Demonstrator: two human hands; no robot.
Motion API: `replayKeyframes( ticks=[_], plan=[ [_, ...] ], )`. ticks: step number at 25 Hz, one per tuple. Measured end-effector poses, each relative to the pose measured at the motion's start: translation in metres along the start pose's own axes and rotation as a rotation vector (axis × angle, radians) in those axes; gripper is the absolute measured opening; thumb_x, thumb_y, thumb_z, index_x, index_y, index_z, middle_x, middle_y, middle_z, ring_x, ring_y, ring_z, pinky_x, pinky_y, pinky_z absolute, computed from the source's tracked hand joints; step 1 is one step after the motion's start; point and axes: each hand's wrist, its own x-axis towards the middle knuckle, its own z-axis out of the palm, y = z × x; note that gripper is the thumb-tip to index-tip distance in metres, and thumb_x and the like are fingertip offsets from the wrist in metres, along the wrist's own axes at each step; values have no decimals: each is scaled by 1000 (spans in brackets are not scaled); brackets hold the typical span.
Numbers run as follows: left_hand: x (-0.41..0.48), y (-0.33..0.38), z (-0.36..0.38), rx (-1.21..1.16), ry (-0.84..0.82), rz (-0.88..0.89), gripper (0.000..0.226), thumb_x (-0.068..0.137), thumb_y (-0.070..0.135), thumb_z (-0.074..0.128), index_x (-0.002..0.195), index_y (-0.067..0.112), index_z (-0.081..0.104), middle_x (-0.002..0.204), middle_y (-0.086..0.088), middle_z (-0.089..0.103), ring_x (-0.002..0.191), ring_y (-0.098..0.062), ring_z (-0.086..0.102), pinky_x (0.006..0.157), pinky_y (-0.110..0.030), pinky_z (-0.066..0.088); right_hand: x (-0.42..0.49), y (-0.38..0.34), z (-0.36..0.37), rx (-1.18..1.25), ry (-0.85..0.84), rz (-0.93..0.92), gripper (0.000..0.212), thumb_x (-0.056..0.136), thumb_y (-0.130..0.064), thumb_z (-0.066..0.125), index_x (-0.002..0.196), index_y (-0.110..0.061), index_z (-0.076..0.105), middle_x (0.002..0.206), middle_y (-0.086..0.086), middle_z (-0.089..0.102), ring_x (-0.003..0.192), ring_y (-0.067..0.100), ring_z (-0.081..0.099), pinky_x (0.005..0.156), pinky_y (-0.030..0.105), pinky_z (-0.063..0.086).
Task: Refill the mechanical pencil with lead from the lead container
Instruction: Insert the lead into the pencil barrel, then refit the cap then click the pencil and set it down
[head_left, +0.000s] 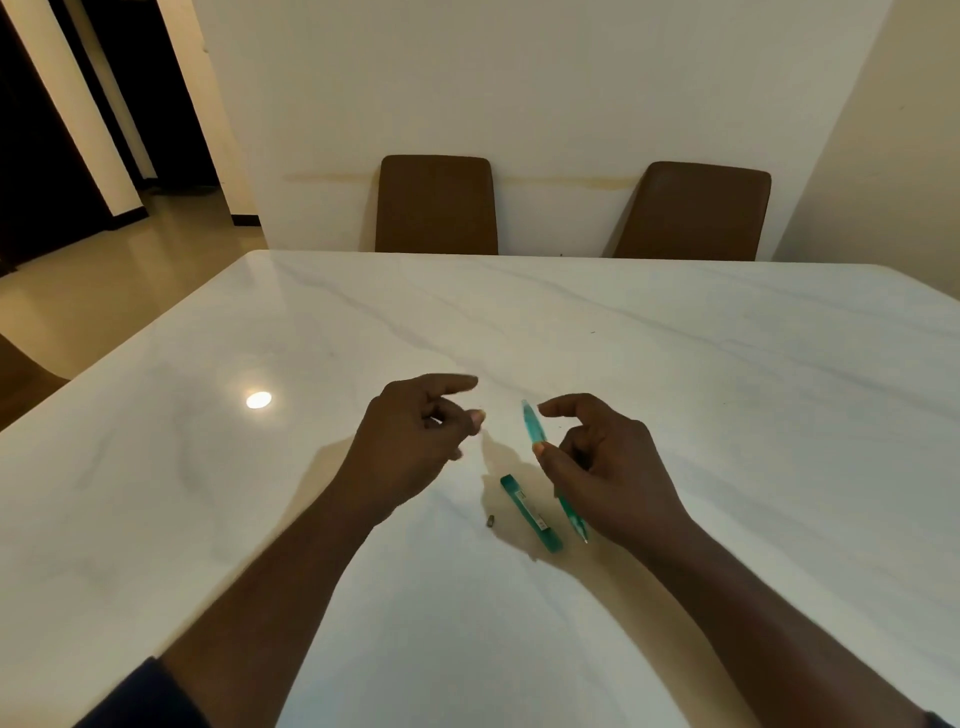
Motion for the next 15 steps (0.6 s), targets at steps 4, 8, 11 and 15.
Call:
replayKeyframes(
  ticks=[4, 8, 11, 15],
  plan=[
    [-2, -6, -5, 316, -142, -67, 13, 75, 37, 77, 80, 25, 76, 75, 5, 73, 70, -7, 67, 66, -26, 53, 3, 7, -1, -136, -128, 96, 39, 87, -26, 61, 125, -23, 52, 67, -7, 66, 61, 4, 60, 56, 21, 44],
    [-6, -4, -4, 514, -358, -58, 23, 66, 42, 83, 80, 26, 75, 79, 8, 73, 73, 1, 63, 63, -15, 45, 4, 10, -1, -348, -205, 42, 39, 86, -36, 59, 124, -27, 51, 72, -8, 66, 73, 10, 61, 62, 32, 49],
    [-7, -1, -6, 528, -426, -82, 26, 63, 40, 85, 83, 27, 75, 79, 11, 71, 64, 4, 60, 59, -12, 41, 4, 8, -1, -369, -230, 45, 40, 86, -44, 60, 122, -31, 50, 71, -14, 58, 72, 8, 56, 55, 26, 39],
    [-9, 1, -6, 519, -464, -75, 24, 65, 37, 85, 84, 25, 75, 82, 10, 71, 64, 4, 60, 59, -11, 41, 3, 7, 0, -299, -143, 67, 26, 86, -46, 61, 104, -29, 57, 59, -10, 58, 65, 6, 57, 57, 28, 43]
  ],
)
